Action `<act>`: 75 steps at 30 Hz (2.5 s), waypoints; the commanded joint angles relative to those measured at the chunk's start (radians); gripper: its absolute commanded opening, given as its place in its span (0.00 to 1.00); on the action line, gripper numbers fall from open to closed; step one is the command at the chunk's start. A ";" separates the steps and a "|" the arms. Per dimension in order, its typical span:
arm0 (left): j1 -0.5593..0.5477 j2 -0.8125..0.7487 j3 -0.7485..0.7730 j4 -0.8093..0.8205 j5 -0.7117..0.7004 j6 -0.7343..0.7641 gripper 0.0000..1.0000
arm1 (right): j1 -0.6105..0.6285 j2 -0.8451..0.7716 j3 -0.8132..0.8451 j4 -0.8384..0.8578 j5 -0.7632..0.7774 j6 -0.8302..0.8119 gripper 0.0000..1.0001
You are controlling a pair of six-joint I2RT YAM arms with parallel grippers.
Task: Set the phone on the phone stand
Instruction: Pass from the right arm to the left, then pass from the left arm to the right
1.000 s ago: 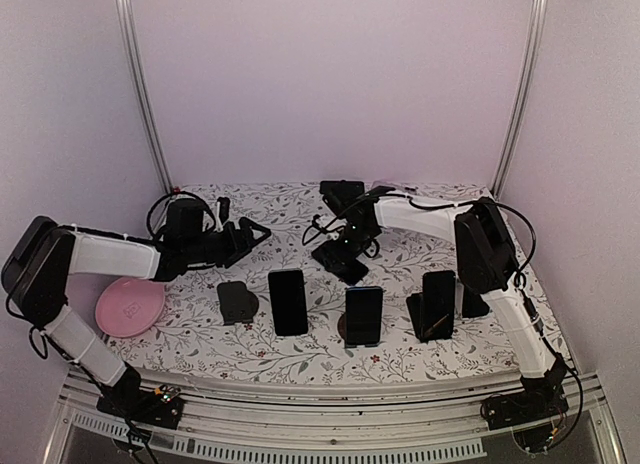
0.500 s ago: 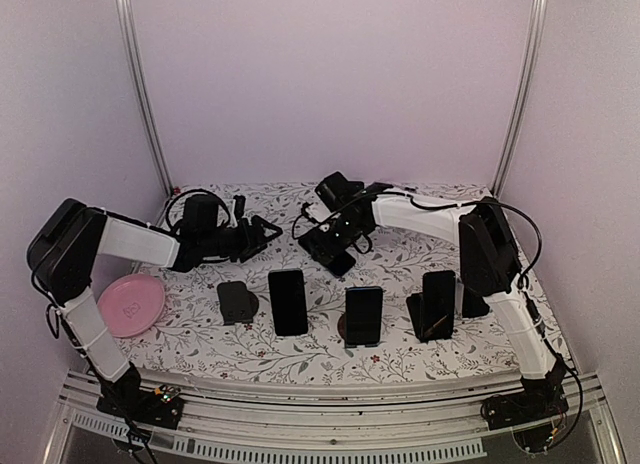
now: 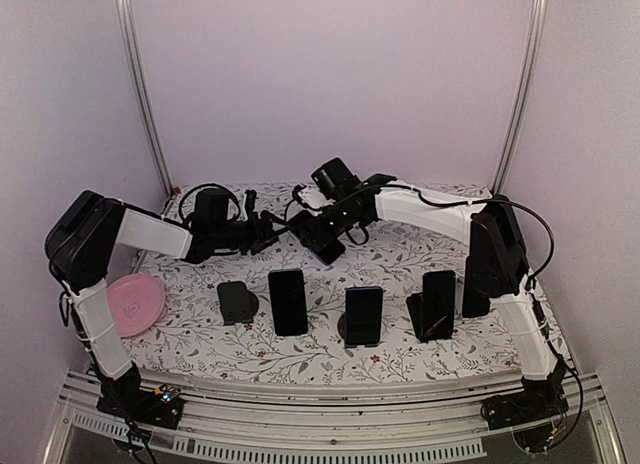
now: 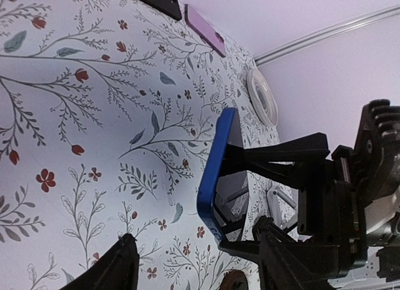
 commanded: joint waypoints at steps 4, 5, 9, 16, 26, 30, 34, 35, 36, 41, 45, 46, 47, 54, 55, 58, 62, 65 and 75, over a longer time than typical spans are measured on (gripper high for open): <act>-0.017 0.047 0.047 0.077 0.065 -0.004 0.64 | 0.014 -0.078 -0.006 0.059 -0.022 0.007 0.69; -0.020 0.054 0.053 0.084 0.074 -0.010 0.63 | 0.015 -0.080 -0.010 0.060 -0.023 0.008 0.69; -0.032 0.077 0.073 0.119 0.100 -0.040 0.59 | 0.015 -0.095 -0.033 0.079 -0.039 0.013 0.69; -0.040 0.115 0.111 0.146 0.118 -0.067 0.49 | 0.016 -0.113 -0.060 0.092 -0.044 0.019 0.69; -0.048 0.156 0.123 0.196 0.140 -0.096 0.00 | 0.016 -0.129 -0.077 0.100 -0.051 0.024 0.71; -0.049 0.146 0.124 0.215 0.150 -0.093 0.00 | 0.016 -0.135 -0.081 0.099 -0.054 0.024 0.75; -0.047 0.125 0.139 0.204 0.159 -0.067 0.00 | 0.016 -0.151 -0.090 0.097 -0.054 0.027 0.90; -0.045 0.117 0.146 0.194 0.160 -0.056 0.00 | 0.017 -0.161 -0.099 0.101 -0.056 0.027 0.96; -0.045 0.117 0.154 0.178 0.158 -0.042 0.00 | 0.016 -0.172 -0.110 0.110 -0.058 0.027 1.00; -0.031 0.025 0.163 0.103 0.135 0.009 0.00 | 0.016 -0.240 -0.161 0.139 -0.060 0.028 0.99; -0.010 -0.050 0.148 0.041 0.117 0.054 0.00 | 0.016 -0.307 -0.225 0.183 -0.070 0.035 0.99; -0.005 -0.073 0.141 0.026 0.112 0.066 0.00 | 0.016 -0.321 -0.240 0.193 -0.074 0.037 0.99; -0.001 -0.097 0.135 0.010 0.106 0.079 0.00 | 0.016 -0.338 -0.253 0.203 -0.076 0.039 0.99; 0.020 -0.263 0.090 -0.105 0.055 0.173 0.00 | 0.015 -0.428 -0.329 0.251 -0.097 0.057 0.99; 0.021 -0.283 0.084 -0.121 0.052 0.183 0.00 | 0.015 -0.444 -0.337 0.261 -0.107 0.061 0.99; 0.024 -0.347 0.071 -0.168 0.047 0.214 0.00 | 0.015 -0.483 -0.375 0.304 -0.148 0.071 0.99; 0.024 -0.434 0.054 -0.224 0.063 0.256 0.00 | 0.012 -0.519 -0.421 0.359 -0.242 0.076 0.99; 0.025 -0.486 0.050 -0.274 0.102 0.286 0.00 | 0.009 -0.533 -0.427 0.391 -0.341 0.116 0.99; 0.013 -0.634 -0.032 -0.244 0.306 0.274 0.00 | 0.007 -0.583 -0.515 0.530 -0.612 0.201 0.95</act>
